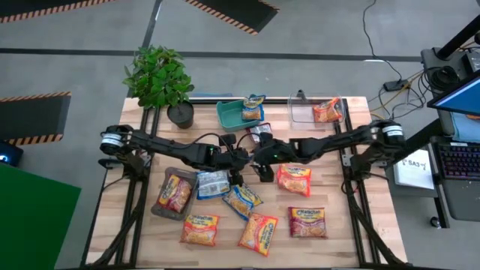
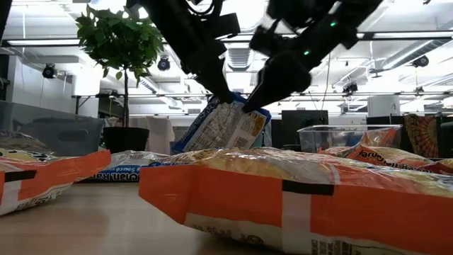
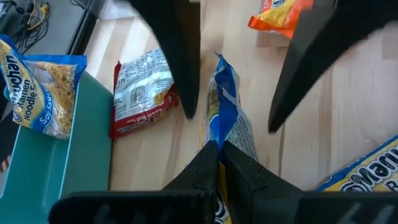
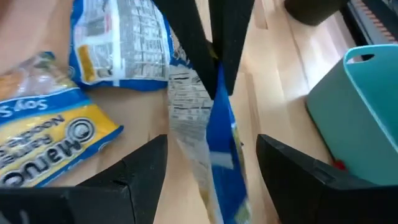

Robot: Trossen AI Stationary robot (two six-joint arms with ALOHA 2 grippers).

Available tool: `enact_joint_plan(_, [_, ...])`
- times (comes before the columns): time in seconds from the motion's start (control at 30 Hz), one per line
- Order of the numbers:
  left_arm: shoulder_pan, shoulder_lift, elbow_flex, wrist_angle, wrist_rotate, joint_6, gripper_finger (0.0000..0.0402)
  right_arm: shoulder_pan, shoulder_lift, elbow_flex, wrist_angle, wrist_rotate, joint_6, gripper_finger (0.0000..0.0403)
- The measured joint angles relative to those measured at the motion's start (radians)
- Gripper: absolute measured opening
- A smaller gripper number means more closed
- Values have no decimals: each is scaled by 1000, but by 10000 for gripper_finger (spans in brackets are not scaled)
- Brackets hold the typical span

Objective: Sort Maruchan noodles
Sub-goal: Put the top blue noodle pack into the green bin

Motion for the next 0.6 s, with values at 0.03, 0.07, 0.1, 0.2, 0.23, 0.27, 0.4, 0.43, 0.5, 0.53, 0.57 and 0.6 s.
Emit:
enact_joint_plan(0.03, [0,0,0,0,0,0,0,-4,19,16,-10,-10,-7,232])
enact_joint_plan(0.07, [0,0,0,0,0,0,0,-7,38,32,-17,-12,-9,228])
enact_joint_plan(0.1, [0,0,0,0,0,0,0,-10,55,47,-22,-14,-10,223])
enact_joint_plan(0.2, [-1,0,0,-1,0,0,0,-12,95,94,-59,-16,-14,194])
enact_joint_plan(0.23, [-2,0,0,-1,-1,0,0,-13,104,109,-72,-17,-15,181])
enact_joint_plan(0.27, [-2,0,0,-1,-1,0,0,-13,113,121,-90,-18,-15,164])
enact_joint_plan(0.4, [-8,-6,0,-5,-1,20,0,-15,131,162,-140,-59,-9,84])
enact_joint_plan(0.43, [-10,-13,0,-6,-1,27,0,-15,131,170,-146,-69,-6,62])
enact_joint_plan(0.5, [-16,-29,0,-10,-1,38,0,-14,131,184,-161,-82,-2,25])
enact_joint_plan(0.53, [-19,-40,-1,-9,0,40,0,-14,130,189,-168,-93,4,19])
enact_joint_plan(0.57, [-20,-54,-4,-10,1,42,0,-14,130,194,-170,-102,12,18])
enact_joint_plan(0.6, [-22,-67,-7,-10,2,43,1,-13,130,198,-170,-112,17,16])
